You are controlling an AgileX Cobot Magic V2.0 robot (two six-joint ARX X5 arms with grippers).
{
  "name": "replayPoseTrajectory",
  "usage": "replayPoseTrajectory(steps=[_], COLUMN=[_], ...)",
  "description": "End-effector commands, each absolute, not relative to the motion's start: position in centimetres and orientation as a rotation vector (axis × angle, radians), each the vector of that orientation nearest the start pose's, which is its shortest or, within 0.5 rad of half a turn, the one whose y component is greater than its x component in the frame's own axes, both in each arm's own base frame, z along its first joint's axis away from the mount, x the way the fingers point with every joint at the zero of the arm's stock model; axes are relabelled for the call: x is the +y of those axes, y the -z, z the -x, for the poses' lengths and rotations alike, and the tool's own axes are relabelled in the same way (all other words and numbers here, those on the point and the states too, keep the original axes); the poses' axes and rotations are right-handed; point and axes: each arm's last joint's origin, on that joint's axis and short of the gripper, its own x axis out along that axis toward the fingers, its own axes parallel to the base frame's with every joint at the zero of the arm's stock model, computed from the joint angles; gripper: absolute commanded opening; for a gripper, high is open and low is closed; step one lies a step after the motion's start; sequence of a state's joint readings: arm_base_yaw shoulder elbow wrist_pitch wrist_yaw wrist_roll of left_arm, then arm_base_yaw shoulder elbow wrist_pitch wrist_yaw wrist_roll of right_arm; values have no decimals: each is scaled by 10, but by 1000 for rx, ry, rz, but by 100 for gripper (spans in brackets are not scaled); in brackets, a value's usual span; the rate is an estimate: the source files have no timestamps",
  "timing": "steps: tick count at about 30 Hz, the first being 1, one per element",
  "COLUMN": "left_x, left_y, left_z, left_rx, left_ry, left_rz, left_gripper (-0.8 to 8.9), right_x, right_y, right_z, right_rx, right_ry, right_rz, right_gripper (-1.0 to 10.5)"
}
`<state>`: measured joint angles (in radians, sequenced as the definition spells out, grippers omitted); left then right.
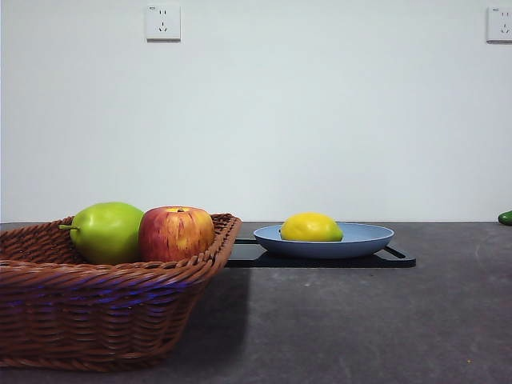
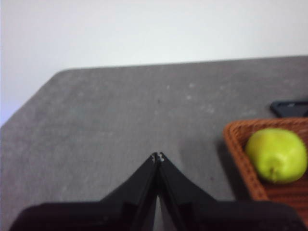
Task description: Take the lemon from the basket,put the lemon in the plate,hand out the plate
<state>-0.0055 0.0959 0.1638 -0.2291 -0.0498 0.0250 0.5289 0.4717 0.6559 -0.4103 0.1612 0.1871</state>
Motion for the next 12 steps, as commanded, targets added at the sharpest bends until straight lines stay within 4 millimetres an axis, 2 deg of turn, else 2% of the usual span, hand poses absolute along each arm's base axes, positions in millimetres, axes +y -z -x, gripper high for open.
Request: replayPoseTrajectory(steps=[1, 5, 12], left_x=[2, 2, 2], left_y=[-178, -161, -148], left_z=[-96, -99, -95], left_rx=[156, 191, 210], left_ry=[-49, -52, -52], left_rz=[-22, -22, -22], left_gripper=[9, 9, 8], right_x=[51, 51, 51], right_y=[-309, -309, -309], right_z=[-96, -96, -96], right_rx=[230, 230, 230], right_ry=[-346, -346, -346], right_rz=[-118, -118, -119], right_gripper=[3, 3, 3])
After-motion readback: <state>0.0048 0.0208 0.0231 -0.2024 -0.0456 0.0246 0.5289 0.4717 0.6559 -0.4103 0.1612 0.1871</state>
